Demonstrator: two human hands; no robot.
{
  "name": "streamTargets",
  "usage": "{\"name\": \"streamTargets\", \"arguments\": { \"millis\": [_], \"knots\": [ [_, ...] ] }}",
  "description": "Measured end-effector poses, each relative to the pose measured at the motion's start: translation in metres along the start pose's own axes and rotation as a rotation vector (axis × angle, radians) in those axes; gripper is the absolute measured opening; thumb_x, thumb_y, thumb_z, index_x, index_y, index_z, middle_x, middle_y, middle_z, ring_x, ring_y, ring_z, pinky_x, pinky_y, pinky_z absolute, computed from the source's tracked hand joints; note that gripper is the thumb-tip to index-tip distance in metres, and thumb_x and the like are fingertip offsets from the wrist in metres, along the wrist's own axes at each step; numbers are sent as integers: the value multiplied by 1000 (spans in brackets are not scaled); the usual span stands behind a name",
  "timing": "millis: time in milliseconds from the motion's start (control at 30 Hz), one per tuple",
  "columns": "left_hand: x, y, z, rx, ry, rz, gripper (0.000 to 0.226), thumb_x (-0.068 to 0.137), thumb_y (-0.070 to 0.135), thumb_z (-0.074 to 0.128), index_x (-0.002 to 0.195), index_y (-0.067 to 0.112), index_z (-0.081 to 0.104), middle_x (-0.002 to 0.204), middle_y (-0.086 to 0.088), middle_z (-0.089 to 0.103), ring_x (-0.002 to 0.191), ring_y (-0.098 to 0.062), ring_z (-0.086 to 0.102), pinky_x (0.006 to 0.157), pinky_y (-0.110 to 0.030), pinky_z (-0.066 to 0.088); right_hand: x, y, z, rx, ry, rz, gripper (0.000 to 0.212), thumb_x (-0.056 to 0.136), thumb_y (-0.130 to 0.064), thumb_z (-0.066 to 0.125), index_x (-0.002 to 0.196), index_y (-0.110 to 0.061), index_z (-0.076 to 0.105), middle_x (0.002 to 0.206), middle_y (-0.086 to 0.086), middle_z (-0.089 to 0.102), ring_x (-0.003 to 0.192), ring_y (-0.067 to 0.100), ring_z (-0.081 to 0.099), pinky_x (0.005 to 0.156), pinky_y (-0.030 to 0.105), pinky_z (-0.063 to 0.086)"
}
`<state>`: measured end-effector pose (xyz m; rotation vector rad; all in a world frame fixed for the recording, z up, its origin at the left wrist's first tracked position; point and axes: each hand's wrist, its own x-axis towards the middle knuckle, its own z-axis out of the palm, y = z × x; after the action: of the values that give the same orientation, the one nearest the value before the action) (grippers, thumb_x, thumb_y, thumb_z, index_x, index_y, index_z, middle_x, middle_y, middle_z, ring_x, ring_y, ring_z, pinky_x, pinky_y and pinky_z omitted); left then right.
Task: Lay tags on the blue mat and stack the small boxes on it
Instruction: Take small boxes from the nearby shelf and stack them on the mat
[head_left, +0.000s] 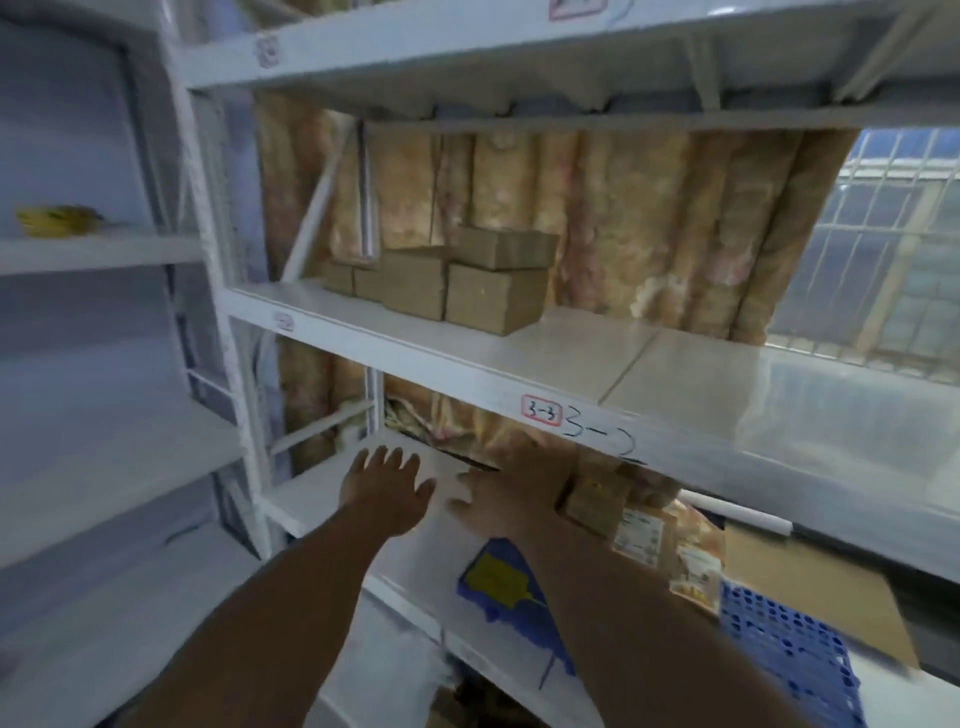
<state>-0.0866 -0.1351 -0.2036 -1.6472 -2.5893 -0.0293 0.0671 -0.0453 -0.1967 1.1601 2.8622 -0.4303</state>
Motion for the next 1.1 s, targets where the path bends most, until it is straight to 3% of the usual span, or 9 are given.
{"name": "streamTargets", "arguments": {
  "millis": [67,167,300,467,633,800,933,1100],
  "knots": [
    [-17,-66,-21,24,41,-68,71,99,64,10,158,28,24,166,-3,22,153,-27,19,124,-50,9,18,-65,-8,-1,15,-76,72,102,-59,37,160,-19,23,167,2,19,153,23,20,124,38,16],
    [-44,-163,-53,52,112,-161,86,88,76,-2,151,32,37,158,-4,39,145,-30,34,120,-51,21,39,-157,-23,38,64,-205,62,99,-59,42,151,-25,42,157,0,40,144,26,40,116,39,35],
    [-82,-269,-84,47,155,-321,78,95,69,11,156,24,28,165,-2,27,152,-24,22,123,-47,13,59,-260,-37,25,161,-329,57,96,-63,39,138,-28,54,141,1,59,121,26,59,101,43,49],
    [-100,-341,-121,50,165,-396,75,99,67,12,160,24,16,169,-1,11,155,-23,8,125,-46,3,73,-343,-58,-86,306,-407,67,100,-60,35,154,-21,36,160,5,37,145,29,36,115,44,32],
    [-91,-380,-140,53,239,-385,76,98,68,13,159,24,20,168,-1,15,155,-24,12,125,-47,6,107,-377,-82,-120,356,-359,68,101,-61,32,158,-24,29,165,3,25,150,29,26,121,47,23],
    [-51,-406,-145,53,217,-302,76,98,68,14,159,24,20,167,-1,18,154,-24,14,125,-49,9,142,-384,-104,-172,454,-303,64,102,-56,34,155,-21,35,162,6,31,148,29,29,121,47,23],
    [8,-407,-155,66,290,-200,73,99,67,17,158,24,24,165,-3,24,152,-26,21,123,-48,15,174,-372,-125,-157,526,-228,57,101,-53,39,146,-18,48,151,7,48,137,30,44,113,44,35],
    [88,-381,-169,51,271,0,73,100,67,18,160,25,20,167,-2,20,153,-28,20,123,-49,17,220,-350,-159,-234,568,-93,57,101,-53,36,145,-19,47,153,7,45,136,31,45,112,46,37]
  ]
}}
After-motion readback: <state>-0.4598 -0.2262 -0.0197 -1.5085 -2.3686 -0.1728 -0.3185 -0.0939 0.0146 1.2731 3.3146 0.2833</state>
